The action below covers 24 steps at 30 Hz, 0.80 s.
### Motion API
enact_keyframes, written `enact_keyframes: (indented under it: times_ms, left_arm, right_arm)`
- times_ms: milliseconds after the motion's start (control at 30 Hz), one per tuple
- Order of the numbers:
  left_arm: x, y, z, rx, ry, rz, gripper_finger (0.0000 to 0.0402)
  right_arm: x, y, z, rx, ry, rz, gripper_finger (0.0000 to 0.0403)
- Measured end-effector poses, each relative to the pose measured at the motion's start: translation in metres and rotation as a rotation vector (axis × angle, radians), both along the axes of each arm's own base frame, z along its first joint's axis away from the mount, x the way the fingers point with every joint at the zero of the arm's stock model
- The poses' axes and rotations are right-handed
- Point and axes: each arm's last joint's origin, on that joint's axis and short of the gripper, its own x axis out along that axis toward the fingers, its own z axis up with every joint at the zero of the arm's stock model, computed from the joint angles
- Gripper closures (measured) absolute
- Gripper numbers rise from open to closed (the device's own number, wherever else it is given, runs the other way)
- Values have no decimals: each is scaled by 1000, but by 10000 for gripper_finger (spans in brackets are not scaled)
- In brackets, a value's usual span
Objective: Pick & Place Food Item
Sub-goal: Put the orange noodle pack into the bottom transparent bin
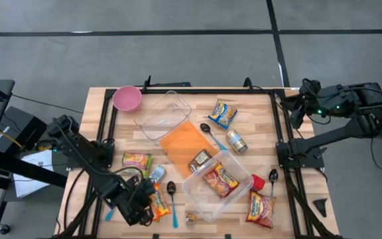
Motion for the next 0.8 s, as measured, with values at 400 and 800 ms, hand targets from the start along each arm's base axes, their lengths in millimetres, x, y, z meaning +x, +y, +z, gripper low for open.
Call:
enact_keyframes:
  times_ms: [400, 800]
  left_arm:
    - [20, 4, 16, -25, -238, 81, 401]
    - [40, -4, 39, -86, -532, 76, 401]
  right_arm:
    - [-2, 0, -2, -3, 31, 0, 310]
    - [-13, -1, -1, -10, 1, -1, 310]
